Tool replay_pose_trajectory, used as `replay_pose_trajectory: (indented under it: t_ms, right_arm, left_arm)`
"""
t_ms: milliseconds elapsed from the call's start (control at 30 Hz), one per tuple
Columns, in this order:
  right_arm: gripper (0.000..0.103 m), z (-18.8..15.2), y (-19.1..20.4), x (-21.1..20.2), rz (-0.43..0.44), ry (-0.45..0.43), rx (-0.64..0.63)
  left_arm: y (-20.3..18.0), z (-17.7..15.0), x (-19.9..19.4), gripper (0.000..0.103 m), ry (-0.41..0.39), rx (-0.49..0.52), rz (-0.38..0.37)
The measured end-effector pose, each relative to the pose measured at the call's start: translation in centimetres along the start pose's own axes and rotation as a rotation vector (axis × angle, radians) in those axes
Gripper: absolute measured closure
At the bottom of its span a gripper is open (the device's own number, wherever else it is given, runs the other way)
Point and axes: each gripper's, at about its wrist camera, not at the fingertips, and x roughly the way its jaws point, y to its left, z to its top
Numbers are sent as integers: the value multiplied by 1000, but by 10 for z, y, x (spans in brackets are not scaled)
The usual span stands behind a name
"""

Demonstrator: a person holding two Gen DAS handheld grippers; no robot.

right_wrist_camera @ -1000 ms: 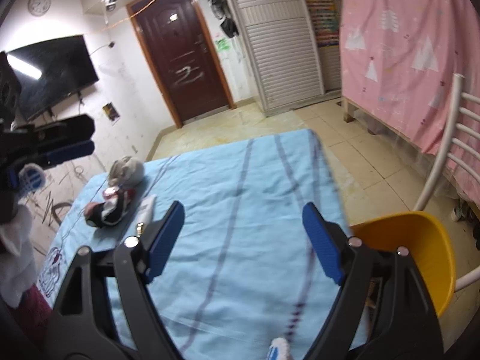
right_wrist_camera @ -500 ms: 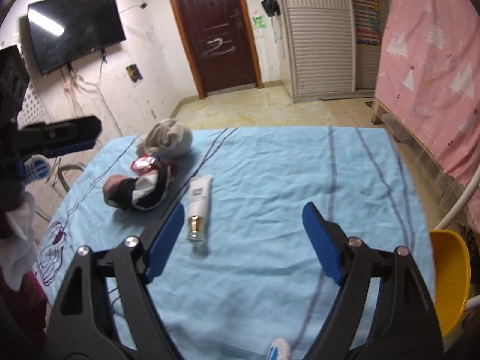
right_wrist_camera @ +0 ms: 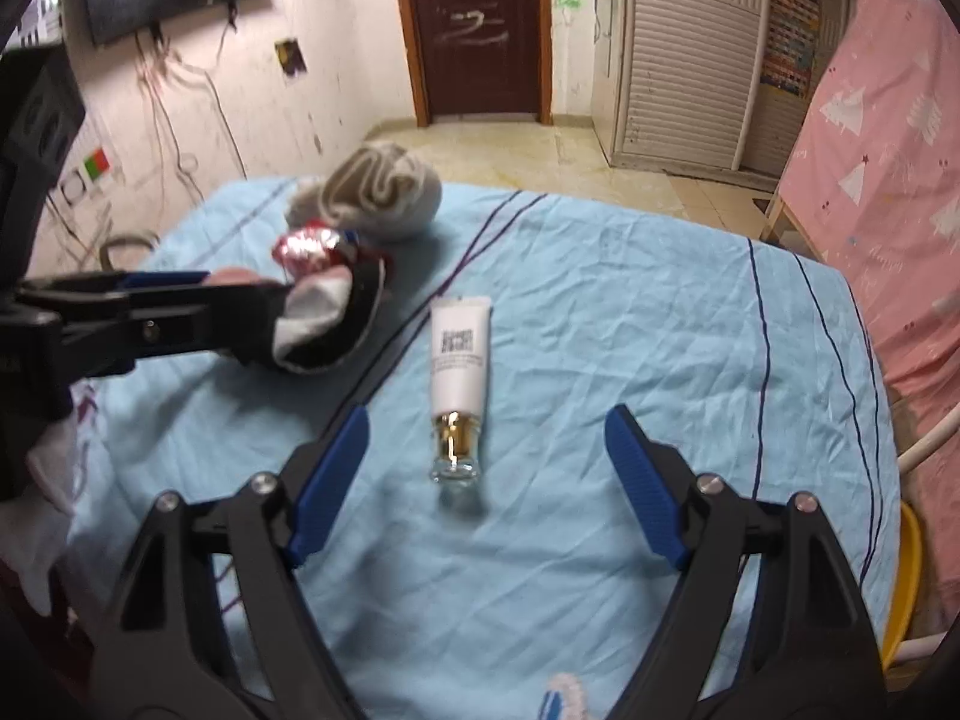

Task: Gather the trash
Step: 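Grasp the pink-and-black sock bundle with the left tool while the right tool grasps the white tube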

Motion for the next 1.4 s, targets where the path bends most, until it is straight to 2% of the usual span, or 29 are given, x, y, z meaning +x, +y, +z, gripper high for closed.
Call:
replay_pose_trajectory:
  t_ms: [33,133,233,433,500,533,567,767,1000,1400]
  right_arm:
    - [26,0,1,1,-2,3,-5]
    - [38,1,4,5,-6,14,-20]
    - [45,1,4,8,2,28,-23]
    - [46,3,7,14,2,43,-38]
    - [47,3,8,15,2,42,-44]
    - [51,3,8,15,0,38,-48]
    - [57,4,8,15,-3,35,-50]
    - [84,2,14,14,-34,21,-69]
    - [84,0,-8,8,37,9,33]
    - [84,-5,-41,-41,83,-115,144]
  left_arm:
    - [-1,0,3,17,6,-1,-3]
    - [-3,0,12,17,23,3,0]
    - [-5,0,20,17,33,11,9]
    - [-8,-1,28,18,36,23,24]
    - [-9,-1,28,25,27,31,31]
    - [-11,-2,28,34,22,38,47]
    - [-12,-2,27,39,17,47,52]
    - [-20,-7,23,46,10,97,43]
    - [-28,-11,9,47,-26,112,23]
    - [-52,-11,-20,47,-89,146,14]
